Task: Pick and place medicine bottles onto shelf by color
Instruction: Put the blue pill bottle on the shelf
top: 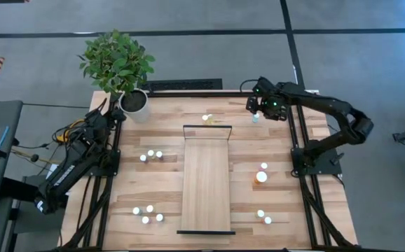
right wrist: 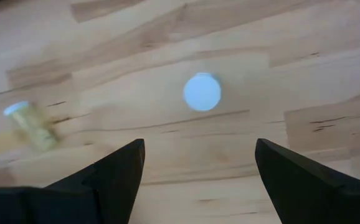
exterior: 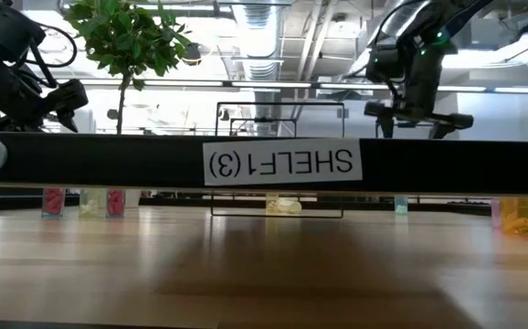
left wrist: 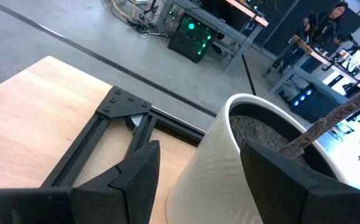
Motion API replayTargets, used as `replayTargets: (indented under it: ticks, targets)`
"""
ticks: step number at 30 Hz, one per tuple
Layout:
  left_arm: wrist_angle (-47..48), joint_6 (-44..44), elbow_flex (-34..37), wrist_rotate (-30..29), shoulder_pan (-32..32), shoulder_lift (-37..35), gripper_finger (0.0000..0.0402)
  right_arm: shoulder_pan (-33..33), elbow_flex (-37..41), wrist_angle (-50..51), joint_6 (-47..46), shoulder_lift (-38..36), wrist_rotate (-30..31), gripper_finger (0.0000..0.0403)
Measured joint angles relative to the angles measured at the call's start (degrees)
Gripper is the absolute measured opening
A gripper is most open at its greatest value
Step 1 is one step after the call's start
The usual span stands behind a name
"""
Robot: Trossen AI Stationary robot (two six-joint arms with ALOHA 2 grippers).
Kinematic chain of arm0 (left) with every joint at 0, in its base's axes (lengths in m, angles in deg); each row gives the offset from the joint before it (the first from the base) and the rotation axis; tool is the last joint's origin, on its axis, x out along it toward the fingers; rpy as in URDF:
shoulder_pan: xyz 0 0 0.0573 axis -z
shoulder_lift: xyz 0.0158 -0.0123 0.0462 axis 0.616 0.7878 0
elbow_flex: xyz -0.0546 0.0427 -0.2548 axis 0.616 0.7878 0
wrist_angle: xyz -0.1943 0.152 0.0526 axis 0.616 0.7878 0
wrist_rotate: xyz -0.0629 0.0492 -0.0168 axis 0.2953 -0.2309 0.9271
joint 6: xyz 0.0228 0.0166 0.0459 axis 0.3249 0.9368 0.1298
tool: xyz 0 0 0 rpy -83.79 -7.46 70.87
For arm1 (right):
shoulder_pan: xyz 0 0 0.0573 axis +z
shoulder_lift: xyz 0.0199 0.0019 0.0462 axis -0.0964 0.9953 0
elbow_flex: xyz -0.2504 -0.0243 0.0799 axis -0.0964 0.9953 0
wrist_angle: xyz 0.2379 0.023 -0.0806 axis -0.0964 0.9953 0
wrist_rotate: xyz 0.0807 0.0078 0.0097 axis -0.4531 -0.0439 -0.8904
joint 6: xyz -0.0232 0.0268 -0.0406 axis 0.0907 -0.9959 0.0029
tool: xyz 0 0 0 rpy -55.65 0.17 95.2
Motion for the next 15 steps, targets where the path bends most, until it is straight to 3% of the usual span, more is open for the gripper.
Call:
replayTargets:
  ticks: [15]
  targets:
    - [0.0,0.0,0.0,0.0,0.0,0.0,0.0210,-1.5,0.0,-5.3,1.9,11.6,0.1,0.0327]
